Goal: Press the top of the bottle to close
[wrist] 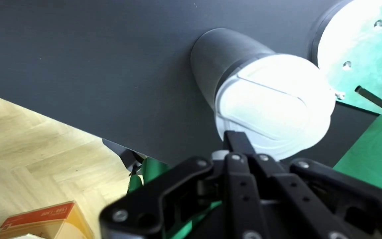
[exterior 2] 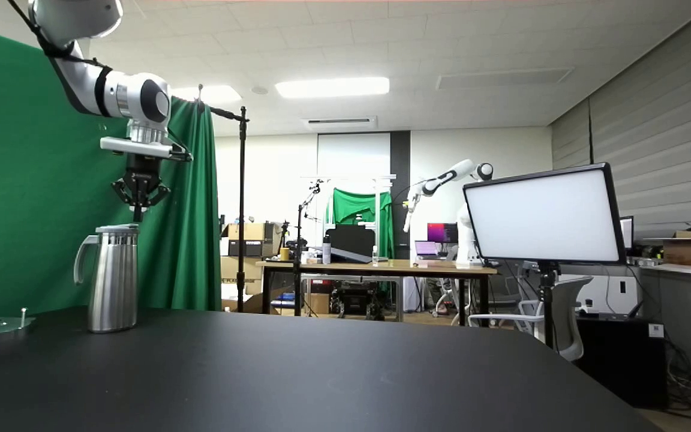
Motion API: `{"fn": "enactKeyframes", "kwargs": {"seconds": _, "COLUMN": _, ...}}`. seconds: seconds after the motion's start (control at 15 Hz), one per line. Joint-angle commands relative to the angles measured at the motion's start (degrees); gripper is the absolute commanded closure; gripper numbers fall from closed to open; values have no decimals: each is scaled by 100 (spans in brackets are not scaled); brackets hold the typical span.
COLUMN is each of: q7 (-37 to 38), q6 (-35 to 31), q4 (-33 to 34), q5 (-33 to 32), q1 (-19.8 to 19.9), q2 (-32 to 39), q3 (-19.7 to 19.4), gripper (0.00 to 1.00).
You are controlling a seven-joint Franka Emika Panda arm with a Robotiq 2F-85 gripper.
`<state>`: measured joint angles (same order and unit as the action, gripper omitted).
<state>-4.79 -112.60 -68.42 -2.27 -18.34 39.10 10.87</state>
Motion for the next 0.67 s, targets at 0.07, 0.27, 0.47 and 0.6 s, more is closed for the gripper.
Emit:
{"fn": "enactKeyframes", "kwargs": {"seconds": 0.07, "q7": 161, "q6": -134, "q4": -324, "q5": -76, "q1": -33, "q2": -364, "q3": -50, "gripper": 100}}
{"fn": "enactKeyframes", "kwargs": {"seconds": 0.27, "q7": 266, "q6": 180, "q4": -312, "q5": -223, "q1": -91, "q2": -411, "q3": -132, "gripper": 100}}
{"fn": "enactKeyframes", "kwargs": {"seconds": 0.47, "q7": 322, "q6": 452, "q4": -284, "q5": -336, "q1": -94, "q2": -380, "q3": -150, "gripper": 100}}
{"fn": "enactKeyframes", "kwargs": {"seconds": 0.6, "q7": 341, "q6": 589, "q4": -245, "q5": -334, "q1": -79, "q2": -329, "q3": -145, "gripper": 100}}
